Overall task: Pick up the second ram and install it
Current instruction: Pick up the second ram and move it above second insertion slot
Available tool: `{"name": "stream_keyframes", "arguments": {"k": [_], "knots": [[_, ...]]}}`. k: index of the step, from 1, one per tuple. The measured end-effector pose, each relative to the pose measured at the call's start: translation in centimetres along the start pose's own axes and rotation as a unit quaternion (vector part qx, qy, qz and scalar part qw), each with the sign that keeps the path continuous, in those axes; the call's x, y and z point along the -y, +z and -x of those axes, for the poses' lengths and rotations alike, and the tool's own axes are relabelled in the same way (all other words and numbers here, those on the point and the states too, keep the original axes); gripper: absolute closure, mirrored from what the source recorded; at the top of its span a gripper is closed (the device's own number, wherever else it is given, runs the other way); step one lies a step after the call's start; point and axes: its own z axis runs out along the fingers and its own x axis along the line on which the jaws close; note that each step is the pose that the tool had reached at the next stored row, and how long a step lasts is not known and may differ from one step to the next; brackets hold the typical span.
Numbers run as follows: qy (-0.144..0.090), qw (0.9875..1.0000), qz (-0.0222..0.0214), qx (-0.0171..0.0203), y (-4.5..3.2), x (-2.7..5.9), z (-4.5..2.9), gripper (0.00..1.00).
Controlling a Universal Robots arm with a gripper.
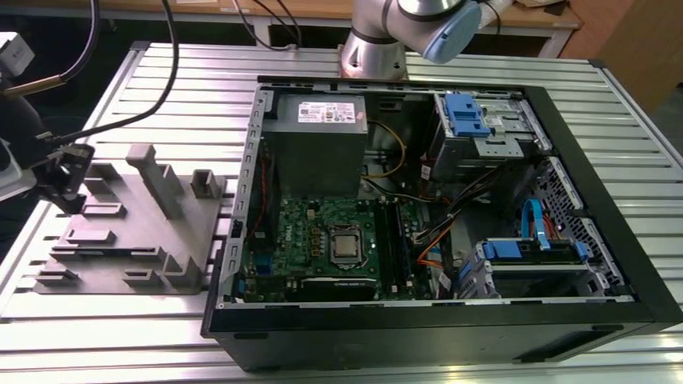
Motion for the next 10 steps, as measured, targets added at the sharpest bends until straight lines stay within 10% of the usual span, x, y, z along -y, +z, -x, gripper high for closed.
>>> {"name": "stream_keyframes", "arguments": {"k": [10], "knots": [[-0.09,0.9959,0.0039,-0.0013,0.38,0.0,-0.02,0.93]]}}
